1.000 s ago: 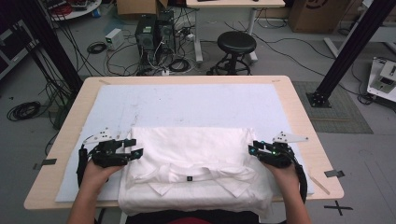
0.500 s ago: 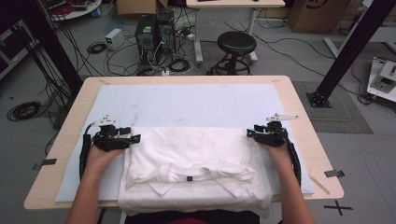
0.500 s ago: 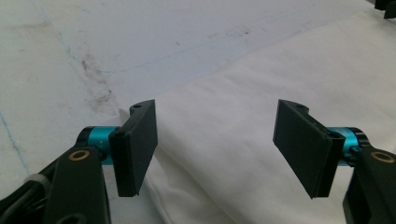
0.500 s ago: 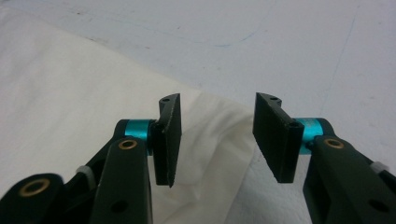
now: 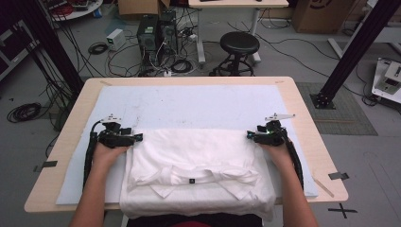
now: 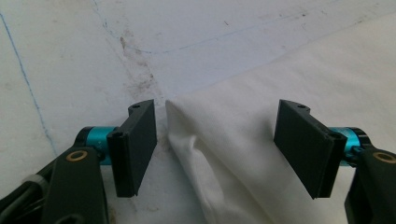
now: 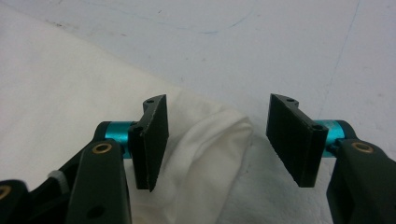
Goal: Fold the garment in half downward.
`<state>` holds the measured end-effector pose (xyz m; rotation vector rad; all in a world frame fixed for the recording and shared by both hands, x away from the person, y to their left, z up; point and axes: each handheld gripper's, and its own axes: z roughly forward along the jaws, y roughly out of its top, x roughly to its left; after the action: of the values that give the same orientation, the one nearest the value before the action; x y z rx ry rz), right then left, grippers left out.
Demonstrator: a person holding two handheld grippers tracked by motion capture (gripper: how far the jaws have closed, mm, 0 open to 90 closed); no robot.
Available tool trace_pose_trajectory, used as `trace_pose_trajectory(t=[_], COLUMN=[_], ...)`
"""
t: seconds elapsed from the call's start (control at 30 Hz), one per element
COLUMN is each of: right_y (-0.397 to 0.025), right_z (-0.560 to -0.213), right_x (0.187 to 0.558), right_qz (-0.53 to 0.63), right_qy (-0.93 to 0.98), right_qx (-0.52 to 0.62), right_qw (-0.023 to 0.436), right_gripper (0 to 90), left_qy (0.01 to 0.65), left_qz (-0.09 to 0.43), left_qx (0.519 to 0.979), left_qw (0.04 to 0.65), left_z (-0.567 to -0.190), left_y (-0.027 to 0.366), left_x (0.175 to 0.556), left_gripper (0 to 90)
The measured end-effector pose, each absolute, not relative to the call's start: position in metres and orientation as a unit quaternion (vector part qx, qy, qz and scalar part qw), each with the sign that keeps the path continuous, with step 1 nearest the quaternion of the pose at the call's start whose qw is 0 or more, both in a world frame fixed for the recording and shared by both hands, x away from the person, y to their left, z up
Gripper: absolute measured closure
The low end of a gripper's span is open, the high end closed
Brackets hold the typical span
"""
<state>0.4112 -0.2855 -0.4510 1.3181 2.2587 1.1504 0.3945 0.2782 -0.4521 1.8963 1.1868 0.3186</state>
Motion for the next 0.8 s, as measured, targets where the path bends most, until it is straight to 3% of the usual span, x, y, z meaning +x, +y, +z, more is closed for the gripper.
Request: trace_pose_trajectory(t=[0.17, 0.33, 0.4, 0.43, 0.47, 0.5, 0.57, 0.8], right_y=[-0.281, -0.283, -0.283, -0.283, -0.283, -0.283, -0.279, -0.28], right_z=[-0.451, -0.452, -0.452, -0.451, -0.451, -0.451, -0.451, -0.446], right_x=[0.411, 0.412, 0.412, 0.411, 0.411, 0.41, 0.409, 0.41], right_qz=[0.387, 0.395, 0.397, 0.396, 0.396, 0.395, 0.398, 0.397], right_qy=[0.793, 0.789, 0.786, 0.785, 0.785, 0.787, 0.795, 0.803], right_qx=[0.448, 0.453, 0.457, 0.46, 0.46, 0.457, 0.441, 0.427], right_qw=[0.142, 0.13, 0.13, 0.128, 0.128, 0.13, 0.119, 0.124], right_gripper=[45.1, 54.6, 58.5, 64.4, 64.4, 69.6, 82.7, 85.6], left_qy=[0.47, 0.467, 0.449, 0.44, 0.44, 0.434, 0.427, 0.419], left_qz=[0.141, 0.159, 0.136, 0.153, 0.153, 0.142, 0.137, 0.147], left_qx=[0.765, 0.771, 0.778, 0.786, 0.786, 0.787, 0.789, 0.787], left_qw=[0.417, 0.402, 0.417, 0.407, 0.407, 0.416, 0.42, 0.429], left_z=[-0.452, -0.45, -0.451, -0.451, -0.451, -0.451, -0.451, -0.447], left_y=[0.274, 0.27, 0.267, 0.262, 0.262, 0.262, 0.261, 0.263], left_x=[0.394, 0.391, 0.389, 0.387, 0.387, 0.387, 0.387, 0.388], left_gripper=[33.3, 43.0, 58.5, 61.9, 66.9, 66.9, 76.4, 81.4])
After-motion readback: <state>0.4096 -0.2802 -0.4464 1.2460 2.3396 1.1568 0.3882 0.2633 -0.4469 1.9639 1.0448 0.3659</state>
